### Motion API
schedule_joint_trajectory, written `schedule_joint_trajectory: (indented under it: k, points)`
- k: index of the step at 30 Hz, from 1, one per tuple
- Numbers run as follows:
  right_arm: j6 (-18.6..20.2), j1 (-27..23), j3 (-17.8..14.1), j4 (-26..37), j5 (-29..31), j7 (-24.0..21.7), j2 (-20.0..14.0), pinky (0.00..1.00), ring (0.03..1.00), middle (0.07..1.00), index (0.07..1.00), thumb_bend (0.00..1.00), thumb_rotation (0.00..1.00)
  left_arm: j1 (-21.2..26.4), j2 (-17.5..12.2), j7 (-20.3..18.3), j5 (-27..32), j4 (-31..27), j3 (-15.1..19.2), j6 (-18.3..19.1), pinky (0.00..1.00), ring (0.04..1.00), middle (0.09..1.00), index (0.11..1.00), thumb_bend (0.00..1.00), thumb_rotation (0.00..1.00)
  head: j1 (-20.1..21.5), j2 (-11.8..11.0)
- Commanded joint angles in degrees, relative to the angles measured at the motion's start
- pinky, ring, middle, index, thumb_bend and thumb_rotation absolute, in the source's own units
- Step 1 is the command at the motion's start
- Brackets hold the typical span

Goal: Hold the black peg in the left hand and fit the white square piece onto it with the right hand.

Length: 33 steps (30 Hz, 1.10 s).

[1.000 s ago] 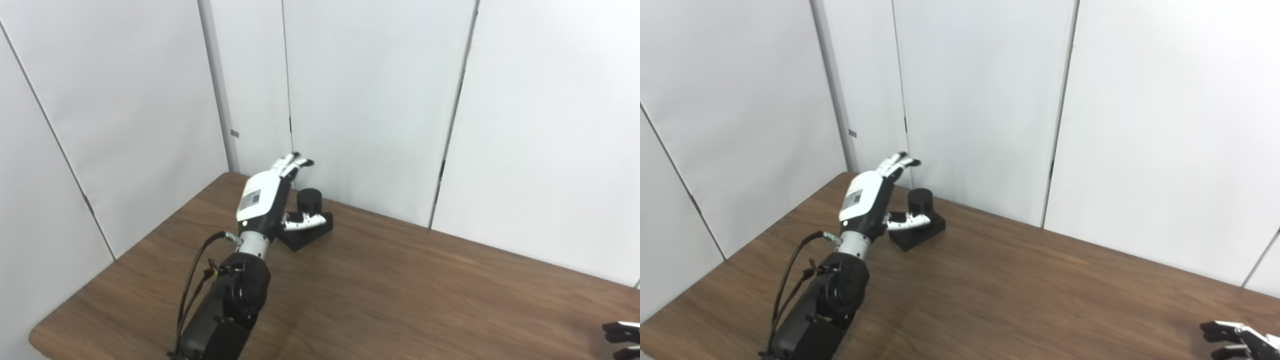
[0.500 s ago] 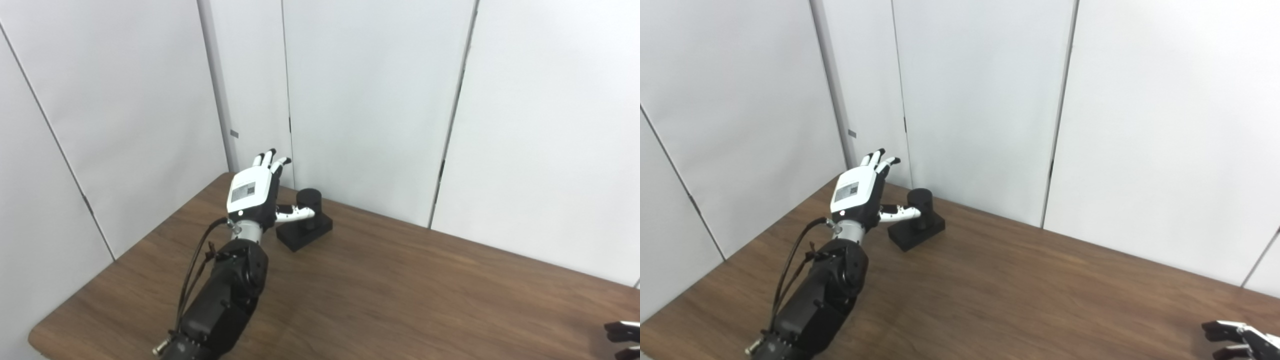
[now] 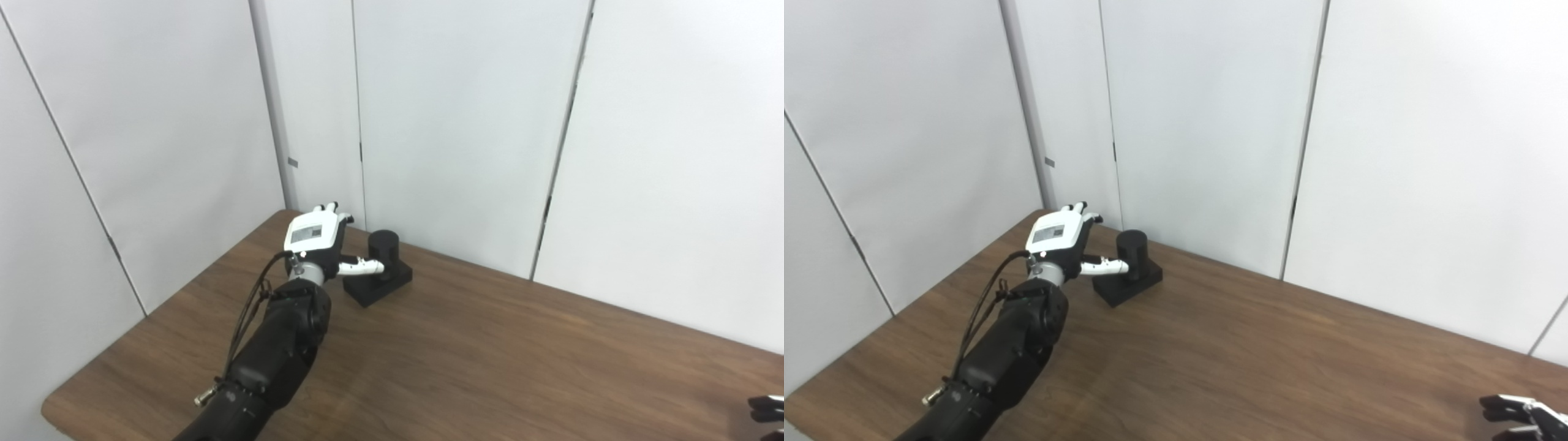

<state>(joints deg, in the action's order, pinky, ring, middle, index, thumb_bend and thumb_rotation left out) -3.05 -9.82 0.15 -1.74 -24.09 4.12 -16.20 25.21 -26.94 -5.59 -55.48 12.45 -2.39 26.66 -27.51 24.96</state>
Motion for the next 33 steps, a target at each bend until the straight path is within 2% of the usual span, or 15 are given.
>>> schedule_joint_trajectory:
  k: [1,7,11,15,18,24,29,33]
  points:
    - [-1.6,-1.6,-0.5,2.4,0.2,1.0,-0.4,0.30,0.508,0.612,0.618,0.69,0.15,3.6,-1.4,1.8,-0.7,0.1,0.0,0.2,0.89,1.000,1.000,0.857,1.00,0.72,0.2,0.1]
    - [-1.9,-1.5,-0.5,2.7,0.3,1.0,-0.4,0.31,0.513,0.613,0.616,0.68,0.15,4.4,-1.7,0.6,-0.3,3.6,-1.8,0.2,0.90,1.000,1.000,0.857,1.00,0.72,0.5,0.4]
    - [-1.7,-1.4,-0.5,2.9,0.2,0.9,-0.5,0.30,0.507,0.608,0.613,0.68,0.16,4.7,-1.5,1.2,0.1,5.5,-2.8,0.2,0.90,1.000,1.000,0.852,1.00,0.72,0.6,0.6]
    - [-0.4,-1.2,-0.6,3.7,0.0,0.6,-0.4,0.30,0.521,0.618,0.619,0.68,0.16,4.9,-1.2,1.2,0.4,6.8,-3.4,0.2,0.91,1.000,1.000,0.849,1.00,0.71,0.7,0.7]
    - [-1.6,-1.1,-0.6,3.4,0.3,0.8,-0.5,0.32,0.516,0.618,0.617,0.67,0.14,5.0,-1.2,1.4,0.2,8.5,-4.4,0.2,0.91,1.000,1.000,0.841,1.00,0.70,0.7,0.9]
    - [-0.5,-0.8,-0.5,4.3,-0.1,0.3,-0.6,0.33,0.534,0.630,0.627,0.66,0.13,5.7,-1.0,-0.3,-0.3,11.9,-6.4,0.2,0.98,1.000,1.000,0.855,1.00,0.68,0.9,1.4]
    - [-1.4,-0.8,-0.7,4.0,0.2,0.6,-0.6,0.34,0.530,0.629,0.626,0.67,0.11,5.9,-1.0,0.9,0.2,13.7,-7.8,0.2,0.97,1.000,1.000,0.826,1.00,0.64,1.1,1.5]
    - [-0.7,-0.7,-0.7,4.5,-0.1,0.6,-0.5,0.34,0.526,0.628,0.625,0.67,0.11,5.9,-1.2,1.7,0.7,14.7,-8.5,0.1,0.98,1.000,1.000,0.816,1.00,0.61,1.3,1.7]
